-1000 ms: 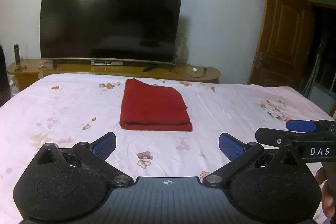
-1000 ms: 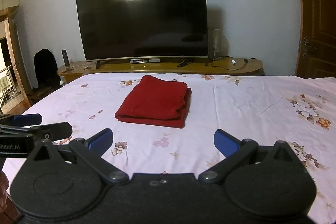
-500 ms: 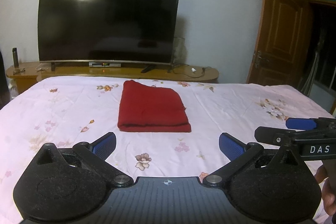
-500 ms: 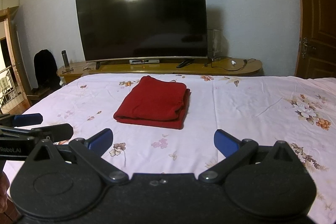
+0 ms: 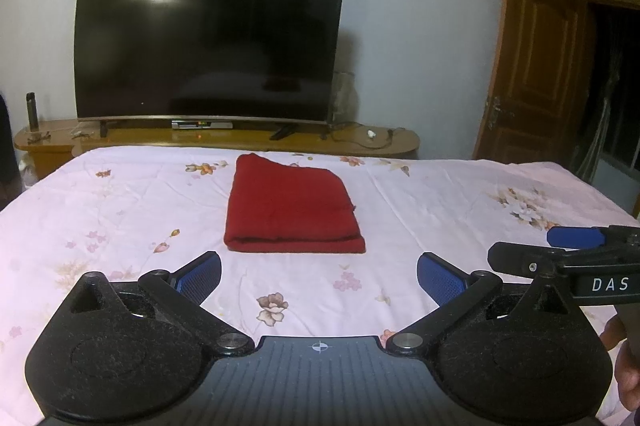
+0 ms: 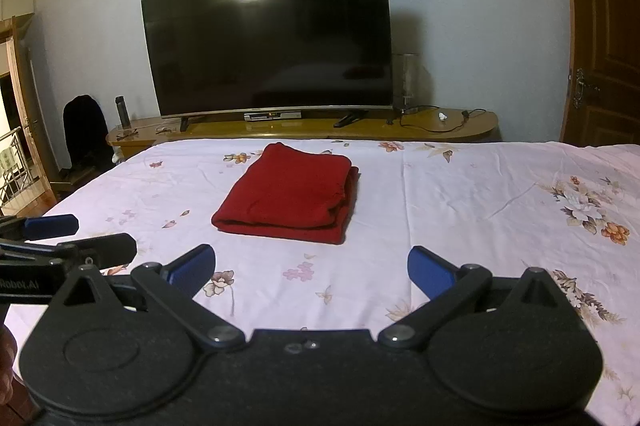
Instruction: Fold small clothes
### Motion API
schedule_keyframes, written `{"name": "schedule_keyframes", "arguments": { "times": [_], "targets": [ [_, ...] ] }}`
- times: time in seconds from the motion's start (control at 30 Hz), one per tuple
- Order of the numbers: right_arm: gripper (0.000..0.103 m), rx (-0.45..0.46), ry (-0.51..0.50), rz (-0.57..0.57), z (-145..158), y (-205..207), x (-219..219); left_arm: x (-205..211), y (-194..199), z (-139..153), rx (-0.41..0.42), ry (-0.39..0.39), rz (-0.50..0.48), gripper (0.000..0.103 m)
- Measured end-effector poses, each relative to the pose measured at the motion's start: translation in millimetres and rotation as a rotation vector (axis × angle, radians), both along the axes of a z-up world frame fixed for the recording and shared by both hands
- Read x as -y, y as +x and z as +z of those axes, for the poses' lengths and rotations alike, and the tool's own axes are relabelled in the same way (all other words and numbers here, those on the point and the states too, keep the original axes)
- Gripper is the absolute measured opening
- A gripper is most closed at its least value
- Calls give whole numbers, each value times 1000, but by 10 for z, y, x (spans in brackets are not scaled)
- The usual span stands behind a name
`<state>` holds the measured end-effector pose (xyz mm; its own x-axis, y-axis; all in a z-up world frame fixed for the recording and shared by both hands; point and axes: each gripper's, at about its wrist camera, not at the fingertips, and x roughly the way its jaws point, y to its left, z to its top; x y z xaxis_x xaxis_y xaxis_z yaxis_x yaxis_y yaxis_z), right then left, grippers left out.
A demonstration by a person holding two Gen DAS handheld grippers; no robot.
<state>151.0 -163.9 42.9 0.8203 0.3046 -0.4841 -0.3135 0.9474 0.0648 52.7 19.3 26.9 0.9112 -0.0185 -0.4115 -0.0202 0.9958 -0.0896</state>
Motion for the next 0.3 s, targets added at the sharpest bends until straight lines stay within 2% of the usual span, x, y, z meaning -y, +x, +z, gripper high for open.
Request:
{"name": "schedule_keyframes", "arguments": {
  "times": [0.3],
  "targets": [
    [102, -1, 3, 11, -13, 25, 20, 8, -27, 8, 31, 6, -14, 103]
  ]
}}
